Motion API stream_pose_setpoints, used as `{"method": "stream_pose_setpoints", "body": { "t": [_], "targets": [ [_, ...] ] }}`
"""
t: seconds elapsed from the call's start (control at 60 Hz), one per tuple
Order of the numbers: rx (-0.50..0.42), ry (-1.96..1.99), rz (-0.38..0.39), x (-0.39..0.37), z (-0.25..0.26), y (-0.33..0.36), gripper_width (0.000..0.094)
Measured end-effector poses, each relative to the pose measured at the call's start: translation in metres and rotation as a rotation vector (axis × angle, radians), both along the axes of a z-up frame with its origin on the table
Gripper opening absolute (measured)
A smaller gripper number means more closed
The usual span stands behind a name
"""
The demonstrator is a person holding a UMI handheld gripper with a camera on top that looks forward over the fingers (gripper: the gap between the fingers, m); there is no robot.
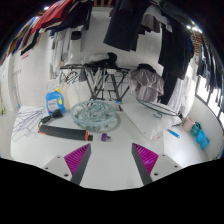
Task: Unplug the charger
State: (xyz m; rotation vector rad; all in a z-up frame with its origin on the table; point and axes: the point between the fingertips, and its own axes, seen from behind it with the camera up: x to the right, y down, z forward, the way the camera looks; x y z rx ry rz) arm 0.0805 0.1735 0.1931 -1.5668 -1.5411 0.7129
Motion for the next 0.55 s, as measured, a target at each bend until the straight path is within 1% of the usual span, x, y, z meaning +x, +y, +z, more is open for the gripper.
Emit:
{"method": "stream_pose_setpoints", "body": {
  "t": [0.1,0.217,0.333,0.433,0.55],
  "targets": [
    [-0.017,-0.023,-0.002,0.062,0.028,-0.016,0.0846],
    [-0.055,-0.024,-0.013,0.110,0.046,-0.027,0.0846],
    [-0.068,-0.011,0.037,0.129,0.050,-0.036,0.0842],
    [-0.077,-0.054,0.078,0.138,0.038,-0.034,0.0846],
    [-0.071,-0.042,0.074,0.142,0.035,-0.015,0.0854]
  ]
}}
